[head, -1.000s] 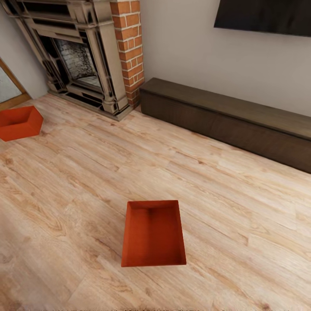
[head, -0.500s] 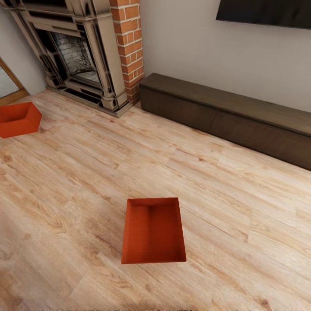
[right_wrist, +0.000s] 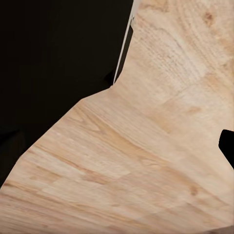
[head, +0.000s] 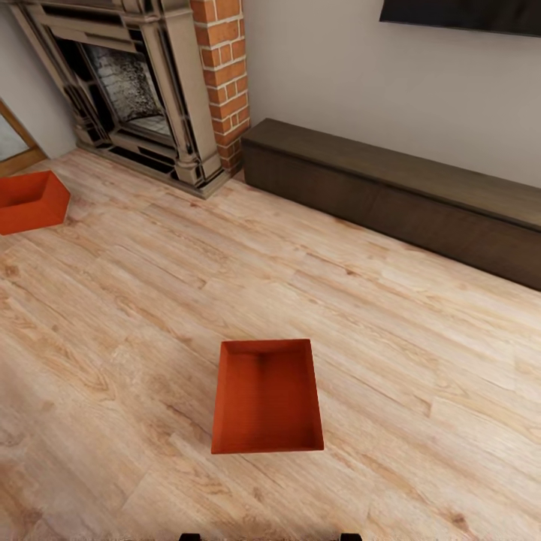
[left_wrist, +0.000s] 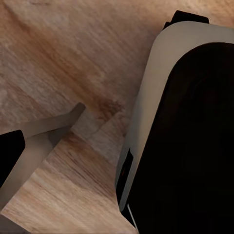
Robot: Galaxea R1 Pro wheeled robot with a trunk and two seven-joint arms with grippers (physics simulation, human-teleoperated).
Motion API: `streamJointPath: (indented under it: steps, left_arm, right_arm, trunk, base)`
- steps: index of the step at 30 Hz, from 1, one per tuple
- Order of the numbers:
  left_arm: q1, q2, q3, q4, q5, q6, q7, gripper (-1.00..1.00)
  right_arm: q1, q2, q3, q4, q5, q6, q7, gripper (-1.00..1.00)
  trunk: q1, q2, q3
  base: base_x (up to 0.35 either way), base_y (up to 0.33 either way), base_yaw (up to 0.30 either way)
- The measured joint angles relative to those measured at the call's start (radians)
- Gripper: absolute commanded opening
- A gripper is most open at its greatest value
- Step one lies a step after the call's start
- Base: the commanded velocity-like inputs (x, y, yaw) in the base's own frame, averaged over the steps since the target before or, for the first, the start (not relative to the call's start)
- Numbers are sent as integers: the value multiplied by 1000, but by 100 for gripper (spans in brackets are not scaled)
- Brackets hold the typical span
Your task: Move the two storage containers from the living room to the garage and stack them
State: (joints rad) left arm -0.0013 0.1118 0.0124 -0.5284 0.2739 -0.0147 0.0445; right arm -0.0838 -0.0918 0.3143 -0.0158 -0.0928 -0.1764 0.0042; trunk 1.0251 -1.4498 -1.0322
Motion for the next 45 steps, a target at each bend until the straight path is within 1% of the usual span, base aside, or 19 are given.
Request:
streamJointPath:
  steps: [9, 24, 30, 34, 35, 37, 38, 39, 41, 42, 44, 45]
  left_arm:
    - [0, 0, -1, -1, -1, -1, 2, 100]
    - [1, 0, -1, -3, -2, -1, 2, 100]
    - [1, 0, -1, -6, -3, -1, 2, 100]
    - [1, 0, -3, -8, -3, -2, 0, 100]
    - [1, -12, -2, -11, -3, -2, -4, 100]
    - [1, -16, -2, -7, -3, -2, -3, 100]
    - [1, -20, -2, -5, -3, -2, -3, 100]
    - [1, -25, -3, 0, -2, -2, -1, 100]
    - [1, -27, -3, 2, -3, -2, 0, 100]
    - [1, -27, -4, 2, -2, -2, 1, 100]
    - [1, -21, -3, 1, -3, -2, 1, 100]
    - [1, -18, -3, 0, -2, -2, 1, 100]
  right_arm:
    - [0, -2, 0, -3, -2, 0, -1, 100]
    - [0, -4, -1, -4, -2, -1, 2, 100]
    - [0, 2, -1, -5, -2, -1, 2, 100]
    - [0, -1, -2, -6, -2, -1, 2, 100]
    - [0, -5, -3, -10, -4, 1, -2, 100]
    - [0, -5, -3, -19, -4, 4, -8, 100]
    - [0, -5, -3, -34, -4, 7, -19, 100]
    - [-1, -6, -3, -97, -4, 19, -82, 100]
    - [0, -7, -8, -159, -12, 45, -156, 100]
    - [1, -7, -11, -172, -17, 57, -175, 100]
    - [-3, -9, -29, -202, -38, 112, -229, 100]
    - [-10, -10, -35, -208, -44, 124, -237, 100]
  trunk:
    - [0, 0, -12]
    - [0, 0, -13]
    - [0, 0, -13]
    - [0, 0, -13]
    - [0, 0, -13]
    - [0, 0, -13]
    - [0, 0, -13]
    - [0, 0, -13]
    - [0, 0, -13]
    - [0, 0, -13]
    - [0, 0, -13]
    - [0, 0, -13]
  base:
    - [0, 0, 0]
    - [0, 0, 0]
    - [0, 0, 0]
    - [0, 0, 0]
    - [0, 0, 0]
    - [0, 0, 0]
    - [0, 0, 0]
    - [0, 0, 0]
    - [0, 0, 0]
    - [0, 0, 0]
    - [0, 0, 0]
    - [0, 0, 0]
